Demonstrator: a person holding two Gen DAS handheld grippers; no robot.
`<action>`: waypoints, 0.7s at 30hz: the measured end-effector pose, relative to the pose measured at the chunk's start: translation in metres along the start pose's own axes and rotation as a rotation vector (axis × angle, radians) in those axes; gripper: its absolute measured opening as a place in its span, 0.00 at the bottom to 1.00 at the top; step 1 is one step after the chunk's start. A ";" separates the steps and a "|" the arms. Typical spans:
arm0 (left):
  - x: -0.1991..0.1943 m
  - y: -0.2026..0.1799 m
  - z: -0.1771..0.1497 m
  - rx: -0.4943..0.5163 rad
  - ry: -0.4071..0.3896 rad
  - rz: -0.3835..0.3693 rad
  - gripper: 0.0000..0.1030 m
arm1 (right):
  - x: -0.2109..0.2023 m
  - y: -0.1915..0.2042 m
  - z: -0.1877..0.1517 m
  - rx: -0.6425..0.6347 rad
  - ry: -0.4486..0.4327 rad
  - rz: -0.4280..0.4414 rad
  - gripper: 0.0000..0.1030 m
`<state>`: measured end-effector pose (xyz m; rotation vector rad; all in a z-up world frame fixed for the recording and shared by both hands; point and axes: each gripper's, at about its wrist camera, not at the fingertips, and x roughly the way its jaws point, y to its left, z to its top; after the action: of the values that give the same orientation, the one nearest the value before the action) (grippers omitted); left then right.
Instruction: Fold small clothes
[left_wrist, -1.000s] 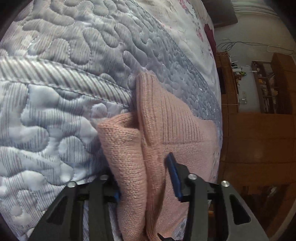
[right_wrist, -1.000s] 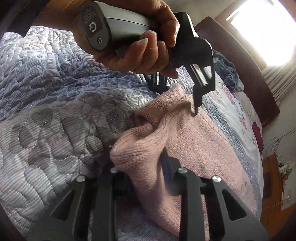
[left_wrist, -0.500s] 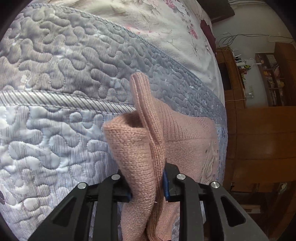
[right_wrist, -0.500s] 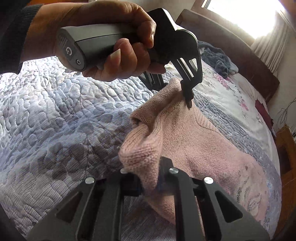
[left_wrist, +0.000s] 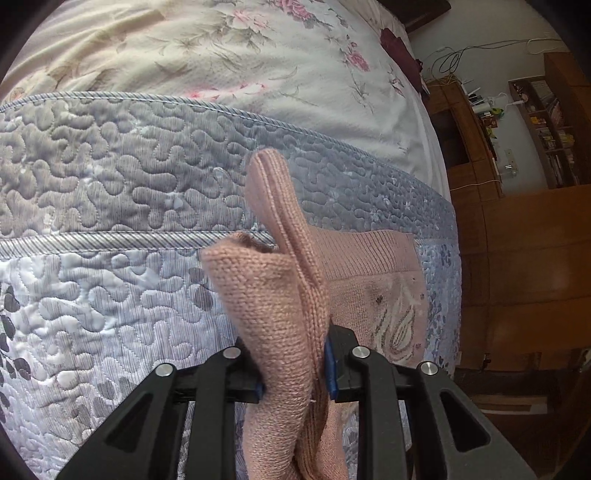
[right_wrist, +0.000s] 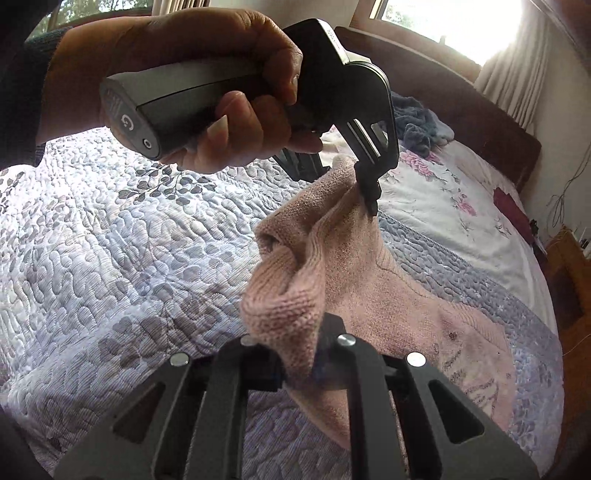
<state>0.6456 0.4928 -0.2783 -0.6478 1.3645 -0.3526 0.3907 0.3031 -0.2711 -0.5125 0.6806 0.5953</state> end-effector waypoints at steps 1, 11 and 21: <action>-0.001 -0.007 0.000 0.007 -0.001 0.007 0.22 | -0.004 -0.004 0.001 0.011 -0.005 0.001 0.09; -0.020 -0.073 0.004 0.060 -0.017 0.072 0.22 | -0.043 -0.049 0.005 0.104 -0.058 -0.002 0.09; -0.014 -0.136 0.006 0.099 -0.011 0.179 0.22 | -0.072 -0.098 -0.009 0.216 -0.107 0.020 0.09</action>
<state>0.6668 0.3963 -0.1837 -0.4412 1.3744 -0.2700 0.4055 0.2034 -0.2032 -0.2711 0.6401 0.5565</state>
